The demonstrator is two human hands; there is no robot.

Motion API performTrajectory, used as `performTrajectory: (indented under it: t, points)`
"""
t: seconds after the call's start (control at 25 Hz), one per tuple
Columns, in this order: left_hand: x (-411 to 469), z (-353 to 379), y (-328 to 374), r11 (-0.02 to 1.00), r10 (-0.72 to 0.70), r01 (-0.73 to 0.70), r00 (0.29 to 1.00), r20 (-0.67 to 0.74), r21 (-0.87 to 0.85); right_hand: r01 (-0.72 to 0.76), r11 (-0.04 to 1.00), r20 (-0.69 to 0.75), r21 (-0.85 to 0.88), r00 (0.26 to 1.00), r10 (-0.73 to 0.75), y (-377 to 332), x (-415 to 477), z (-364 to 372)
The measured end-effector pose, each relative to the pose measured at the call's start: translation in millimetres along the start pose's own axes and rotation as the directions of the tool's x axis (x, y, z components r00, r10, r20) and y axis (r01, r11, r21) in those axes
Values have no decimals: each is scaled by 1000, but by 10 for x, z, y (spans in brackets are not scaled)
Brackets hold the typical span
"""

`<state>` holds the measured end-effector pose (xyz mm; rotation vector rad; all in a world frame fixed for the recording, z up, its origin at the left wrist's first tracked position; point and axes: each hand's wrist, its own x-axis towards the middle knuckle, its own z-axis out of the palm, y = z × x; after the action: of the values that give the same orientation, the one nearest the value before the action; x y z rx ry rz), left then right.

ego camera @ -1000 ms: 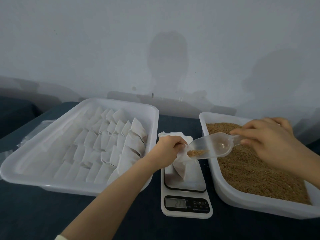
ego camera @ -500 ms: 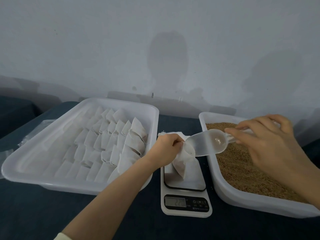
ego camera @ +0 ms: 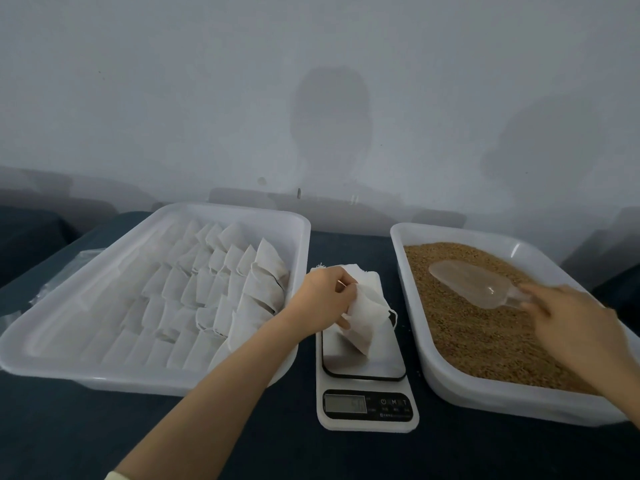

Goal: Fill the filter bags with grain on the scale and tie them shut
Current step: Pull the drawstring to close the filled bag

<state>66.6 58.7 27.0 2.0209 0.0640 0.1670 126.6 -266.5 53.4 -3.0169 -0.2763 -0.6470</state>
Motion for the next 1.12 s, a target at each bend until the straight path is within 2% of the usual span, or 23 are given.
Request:
performTrajectory:
  t: [0.08,0.16,0.32,0.4,0.48,0.52,0.56,0.64,0.68,0.84,0.96,1.12]
  points:
    - [-10,8,3,998,23,-24,1000,20,64,-86,992,174,90,982,70,83,-4,110]
    - [-17,14,12,994,48,-50,999,25,102,-122,986,278,118,957,85,89,-36,199]
    - [-32,2,32,995,45,-43,999,-18,89,-173,985,406,3,900,157,18,-31,225]
    - [-41,-1,40,997,58,-56,998,-24,62,-129,992,286,10,951,120,-113,-29,198]
    - [-50,2,52,997,70,-70,998,1,28,20,982,136,189,990,-47,-427,-25,129]
    - [-51,3,62,997,76,-76,997,18,21,94,929,144,358,977,-155,-629,-8,67]
    - [-52,4,71,997,81,-81,996,32,19,108,850,214,516,944,-250,-847,14,6]
    - [-56,6,74,997,83,-83,996,38,5,44,743,365,668,850,-379,-1179,74,-8]
    - [-58,7,66,997,79,-78,996,30,-9,36,715,374,699,833,-408,-1275,110,26]
    - [-56,-5,10,988,143,-137,986,-91,65,37,676,189,736,948,-257,-1357,129,140]
    - [-30,-16,-50,968,212,-185,964,-162,169,101,683,106,723,961,-254,-1402,120,175]
    - [-45,-30,-89,975,193,-164,958,-211,148,110,679,64,726,972,-226,-1450,141,165]
